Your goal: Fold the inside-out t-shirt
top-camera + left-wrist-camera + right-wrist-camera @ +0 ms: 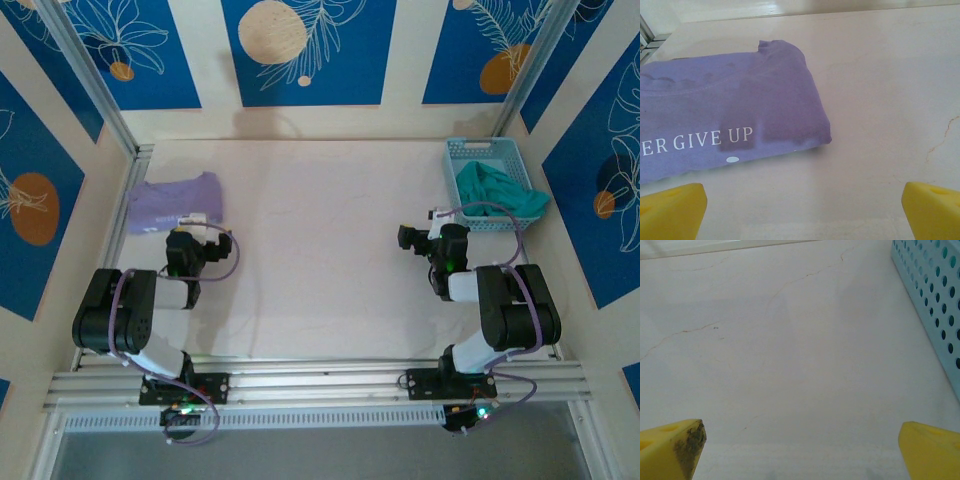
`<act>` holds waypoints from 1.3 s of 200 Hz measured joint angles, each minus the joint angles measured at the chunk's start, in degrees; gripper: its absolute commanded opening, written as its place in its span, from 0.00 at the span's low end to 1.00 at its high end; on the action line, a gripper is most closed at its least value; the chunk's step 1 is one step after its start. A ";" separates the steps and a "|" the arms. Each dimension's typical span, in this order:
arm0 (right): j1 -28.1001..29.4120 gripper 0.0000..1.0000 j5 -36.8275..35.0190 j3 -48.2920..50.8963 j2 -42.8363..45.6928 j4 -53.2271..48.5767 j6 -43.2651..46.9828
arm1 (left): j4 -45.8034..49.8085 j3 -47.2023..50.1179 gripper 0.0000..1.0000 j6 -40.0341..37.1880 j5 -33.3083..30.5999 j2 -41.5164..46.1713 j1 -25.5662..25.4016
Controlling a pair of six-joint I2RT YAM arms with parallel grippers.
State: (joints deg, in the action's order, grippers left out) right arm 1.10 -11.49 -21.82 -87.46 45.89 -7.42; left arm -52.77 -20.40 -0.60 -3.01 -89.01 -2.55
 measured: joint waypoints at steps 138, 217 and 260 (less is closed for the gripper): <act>9.16 0.99 2.54 -16.59 19.15 -31.56 -6.75 | 43.45 -34.64 0.88 14.03 7.34 -1.09 -8.79; -0.72 0.97 -0.87 -33.53 8.50 -49.20 -12.11 | 67.28 -65.07 0.86 18.18 10.27 -31.04 -4.83; -9.60 0.94 -5.46 -44.68 -1.40 -56.15 -11.56 | 71.56 -68.17 0.86 19.71 12.46 -33.70 0.87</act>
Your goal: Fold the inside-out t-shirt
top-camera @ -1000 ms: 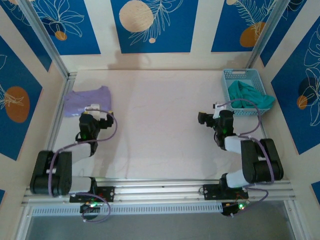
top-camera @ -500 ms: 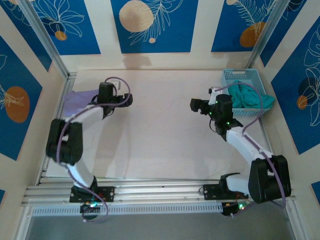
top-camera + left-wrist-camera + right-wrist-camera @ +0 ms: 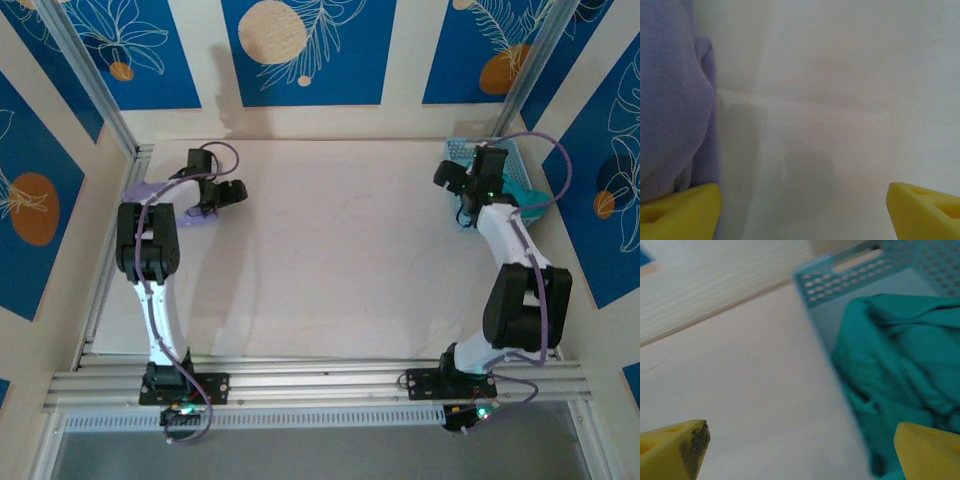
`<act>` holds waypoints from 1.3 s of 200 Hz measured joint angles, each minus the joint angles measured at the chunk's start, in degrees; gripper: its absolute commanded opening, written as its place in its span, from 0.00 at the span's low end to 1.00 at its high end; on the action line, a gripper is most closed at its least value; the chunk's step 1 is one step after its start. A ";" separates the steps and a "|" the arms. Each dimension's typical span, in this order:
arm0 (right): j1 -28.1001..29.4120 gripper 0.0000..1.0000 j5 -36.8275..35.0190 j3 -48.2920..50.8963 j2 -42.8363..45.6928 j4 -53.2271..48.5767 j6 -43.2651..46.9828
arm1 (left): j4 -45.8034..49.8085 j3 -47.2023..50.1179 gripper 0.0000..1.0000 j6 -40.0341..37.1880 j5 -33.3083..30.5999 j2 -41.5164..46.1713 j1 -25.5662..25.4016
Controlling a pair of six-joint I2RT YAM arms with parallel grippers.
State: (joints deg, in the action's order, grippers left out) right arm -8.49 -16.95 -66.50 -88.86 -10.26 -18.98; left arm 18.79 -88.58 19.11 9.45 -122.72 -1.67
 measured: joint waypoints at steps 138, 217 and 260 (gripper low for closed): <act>-7.39 0.61 -5.01 -25.11 -28.41 -17.53 6.73 | 0.52 -0.90 0.93 1.42 3.76 1.14 3.87; -9.22 0.03 3.82 -20.55 -19.69 -16.50 5.70 | -10.29 15.41 0.94 7.43 11.63 22.03 -0.35; -2.62 0.03 4.17 -11.87 9.40 -8.44 3.15 | -15.56 26.80 0.93 9.68 13.05 36.74 -7.30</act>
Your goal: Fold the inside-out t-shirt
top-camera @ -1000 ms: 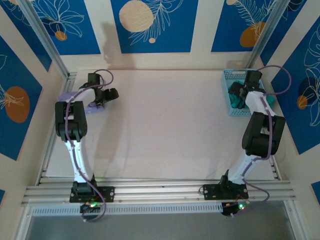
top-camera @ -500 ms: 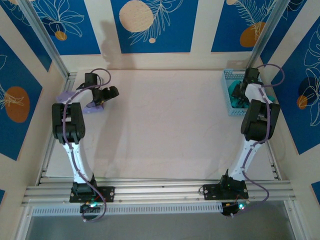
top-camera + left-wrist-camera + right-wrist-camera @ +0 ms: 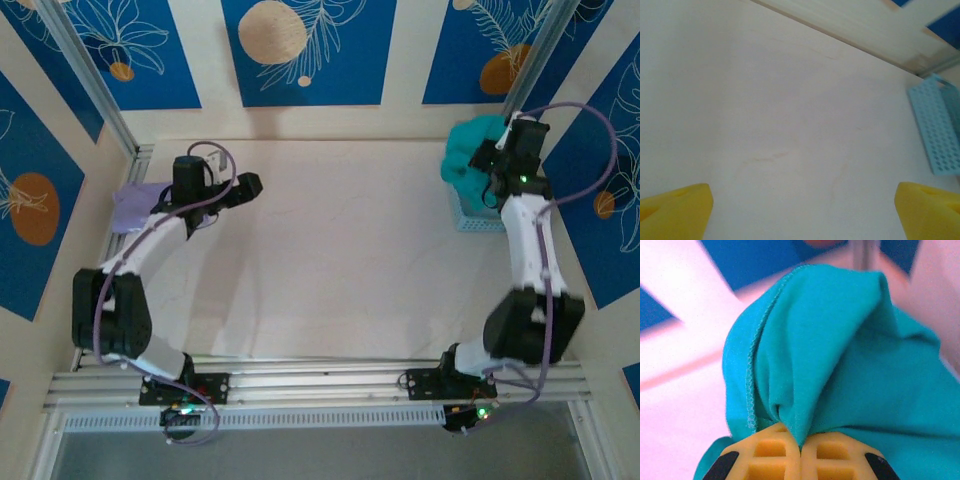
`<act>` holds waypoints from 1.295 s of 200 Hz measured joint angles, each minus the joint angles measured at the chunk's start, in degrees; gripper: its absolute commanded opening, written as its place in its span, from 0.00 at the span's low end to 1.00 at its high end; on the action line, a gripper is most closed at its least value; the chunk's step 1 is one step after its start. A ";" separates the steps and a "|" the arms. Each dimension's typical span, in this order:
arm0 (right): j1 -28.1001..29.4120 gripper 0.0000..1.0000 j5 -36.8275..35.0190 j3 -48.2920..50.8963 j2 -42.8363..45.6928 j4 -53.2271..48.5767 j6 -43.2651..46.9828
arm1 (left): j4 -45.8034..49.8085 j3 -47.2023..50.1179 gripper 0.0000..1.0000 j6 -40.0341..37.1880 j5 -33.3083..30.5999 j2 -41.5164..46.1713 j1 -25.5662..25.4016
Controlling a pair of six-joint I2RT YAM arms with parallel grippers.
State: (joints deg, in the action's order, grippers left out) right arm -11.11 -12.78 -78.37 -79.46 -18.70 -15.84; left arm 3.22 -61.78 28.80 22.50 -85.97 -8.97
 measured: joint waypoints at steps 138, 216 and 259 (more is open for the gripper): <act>43.78 0.52 14.80 2.99 1.33 7.37 -10.43 | 8.26 10.91 0.95 -3.28 -18.73 33.44 -1.66; 43.28 0.61 8.68 15.28 -9.49 -8.11 -4.92 | 10.56 25.29 0.89 -2.16 -17.00 34.34 -7.67; 42.75 0.61 9.53 20.76 -8.28 -8.55 -6.56 | 8.31 25.53 0.80 -3.30 -16.57 21.70 -16.92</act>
State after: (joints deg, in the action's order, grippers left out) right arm 31.64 -3.25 -57.60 -87.74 -27.24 -22.39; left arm 11.53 -36.25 25.50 5.93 -64.27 -25.89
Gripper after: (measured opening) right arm 0.613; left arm 0.854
